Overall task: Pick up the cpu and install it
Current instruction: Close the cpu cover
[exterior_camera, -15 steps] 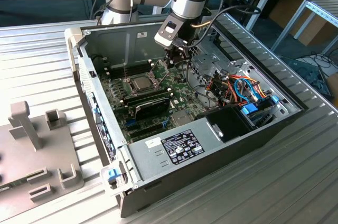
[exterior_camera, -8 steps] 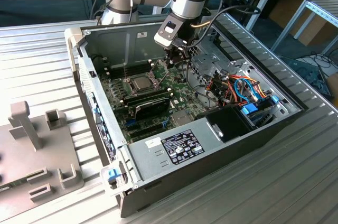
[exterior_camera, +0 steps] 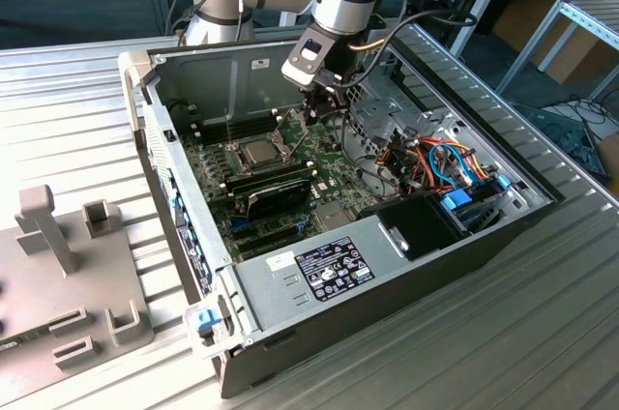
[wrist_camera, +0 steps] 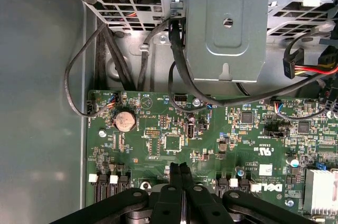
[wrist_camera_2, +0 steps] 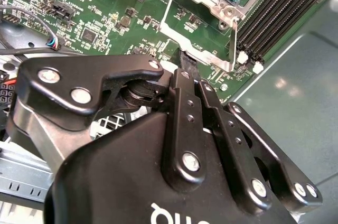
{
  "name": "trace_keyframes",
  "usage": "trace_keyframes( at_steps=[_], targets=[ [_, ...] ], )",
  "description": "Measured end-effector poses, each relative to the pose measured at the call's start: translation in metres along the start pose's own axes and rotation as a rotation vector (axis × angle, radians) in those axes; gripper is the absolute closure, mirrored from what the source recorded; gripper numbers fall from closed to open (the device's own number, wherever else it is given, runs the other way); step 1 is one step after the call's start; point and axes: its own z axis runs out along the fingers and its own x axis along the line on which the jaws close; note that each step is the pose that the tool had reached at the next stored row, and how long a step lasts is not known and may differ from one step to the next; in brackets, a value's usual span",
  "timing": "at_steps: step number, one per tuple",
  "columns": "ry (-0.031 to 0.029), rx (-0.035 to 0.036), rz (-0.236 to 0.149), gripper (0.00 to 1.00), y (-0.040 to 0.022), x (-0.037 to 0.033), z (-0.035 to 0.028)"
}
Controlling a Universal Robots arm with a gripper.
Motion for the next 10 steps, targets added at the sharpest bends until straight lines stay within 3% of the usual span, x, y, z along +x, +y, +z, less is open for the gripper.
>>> trace_keyframes(
  at_steps=[4, 10],
  targets=[
    [-0.0001, -0.0001, 0.0, 0.89, -0.0021, 0.0001, 0.0],
    [-0.0001, -0.0002, 0.0, 0.89, -0.0114, 0.0003, 0.0]
  ],
)
